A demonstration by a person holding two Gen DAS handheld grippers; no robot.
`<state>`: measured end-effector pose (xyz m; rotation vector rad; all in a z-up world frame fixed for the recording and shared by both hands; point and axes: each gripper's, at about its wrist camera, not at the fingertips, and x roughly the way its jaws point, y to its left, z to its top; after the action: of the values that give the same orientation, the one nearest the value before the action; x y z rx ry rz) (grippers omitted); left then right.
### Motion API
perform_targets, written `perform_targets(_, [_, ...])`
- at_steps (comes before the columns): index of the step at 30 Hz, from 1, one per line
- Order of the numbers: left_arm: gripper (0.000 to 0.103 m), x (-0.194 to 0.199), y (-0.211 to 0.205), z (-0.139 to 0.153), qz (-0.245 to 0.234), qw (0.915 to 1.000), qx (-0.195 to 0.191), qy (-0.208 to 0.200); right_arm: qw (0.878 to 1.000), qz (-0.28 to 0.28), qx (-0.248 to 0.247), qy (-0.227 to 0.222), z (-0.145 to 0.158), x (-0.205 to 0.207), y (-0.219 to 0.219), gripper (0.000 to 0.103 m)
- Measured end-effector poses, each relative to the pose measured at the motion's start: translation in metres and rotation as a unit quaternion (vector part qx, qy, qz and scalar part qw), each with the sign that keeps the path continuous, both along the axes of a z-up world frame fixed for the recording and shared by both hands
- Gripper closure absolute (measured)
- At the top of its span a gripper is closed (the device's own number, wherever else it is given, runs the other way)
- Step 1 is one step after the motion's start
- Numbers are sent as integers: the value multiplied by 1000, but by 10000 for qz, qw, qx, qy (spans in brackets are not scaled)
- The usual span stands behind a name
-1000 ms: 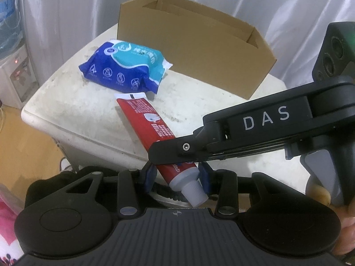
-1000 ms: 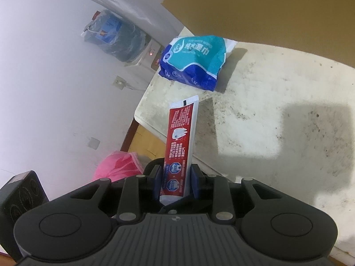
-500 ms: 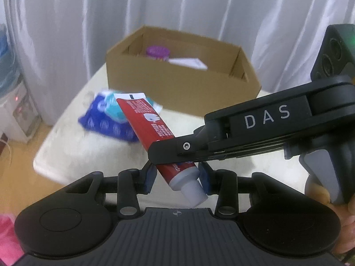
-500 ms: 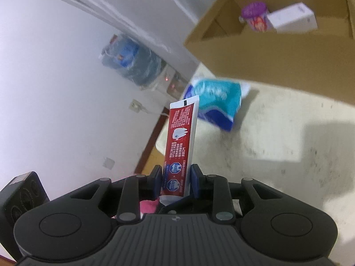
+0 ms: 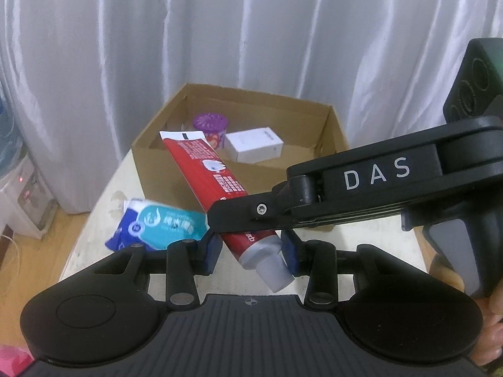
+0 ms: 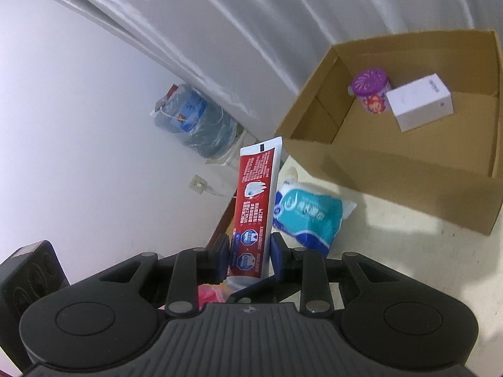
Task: Organize objects
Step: 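Lift the toothpaste tube with the right gripper and carry it toward the cardboard box, then lower the toothpaste tube into the cardboard box and open the right gripper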
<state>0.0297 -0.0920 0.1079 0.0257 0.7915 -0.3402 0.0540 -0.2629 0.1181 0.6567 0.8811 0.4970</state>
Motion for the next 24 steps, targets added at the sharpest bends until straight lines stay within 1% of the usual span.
perform_targets(9, [63,12,-3,5,-19,10000,3,11,10000,-41,37,11,3,14,-5,72])
perform_targets(14, [63,26,-6,7,-32,10000,-22,24,10000,-72,14,22,4,21,-8,72])
perform_targets(24, [63,44,-5,6,-64,9999,-85,77,9999,-105,-28,91,2,39,-10,72])
